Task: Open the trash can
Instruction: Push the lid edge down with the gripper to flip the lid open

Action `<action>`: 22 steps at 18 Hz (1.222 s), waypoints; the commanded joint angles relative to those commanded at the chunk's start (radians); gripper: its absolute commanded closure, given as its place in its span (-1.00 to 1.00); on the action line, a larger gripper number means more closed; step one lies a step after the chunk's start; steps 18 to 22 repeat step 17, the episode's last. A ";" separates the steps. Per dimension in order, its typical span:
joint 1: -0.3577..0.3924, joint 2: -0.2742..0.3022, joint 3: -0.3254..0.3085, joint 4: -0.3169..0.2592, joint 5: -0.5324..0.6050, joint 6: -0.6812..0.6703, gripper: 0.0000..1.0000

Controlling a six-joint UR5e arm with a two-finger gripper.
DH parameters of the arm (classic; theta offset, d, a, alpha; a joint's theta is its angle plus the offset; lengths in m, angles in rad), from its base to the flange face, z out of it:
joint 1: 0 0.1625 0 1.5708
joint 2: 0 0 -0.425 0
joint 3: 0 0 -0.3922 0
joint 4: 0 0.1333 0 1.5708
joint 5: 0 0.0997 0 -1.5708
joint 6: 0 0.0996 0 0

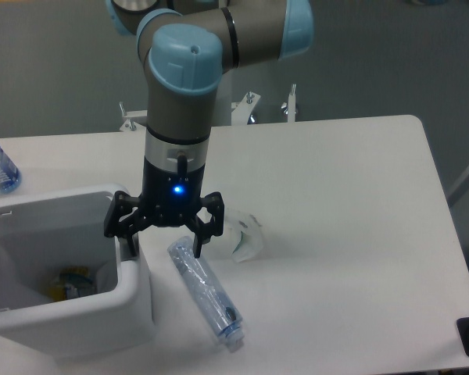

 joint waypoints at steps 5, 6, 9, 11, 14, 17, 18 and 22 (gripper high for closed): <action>0.005 0.012 0.050 0.021 0.002 0.017 -1.00; 0.014 0.014 0.064 0.012 0.002 0.047 -1.00; 0.084 0.051 0.061 0.018 0.002 0.078 -1.00; 0.110 0.058 0.058 0.015 0.029 0.122 -1.00; 0.150 0.071 0.038 -0.004 0.151 0.280 -1.00; 0.172 0.075 -0.001 -0.087 0.235 0.479 -1.00; 0.172 0.075 -0.001 -0.087 0.235 0.479 -1.00; 0.172 0.075 -0.001 -0.087 0.235 0.479 -1.00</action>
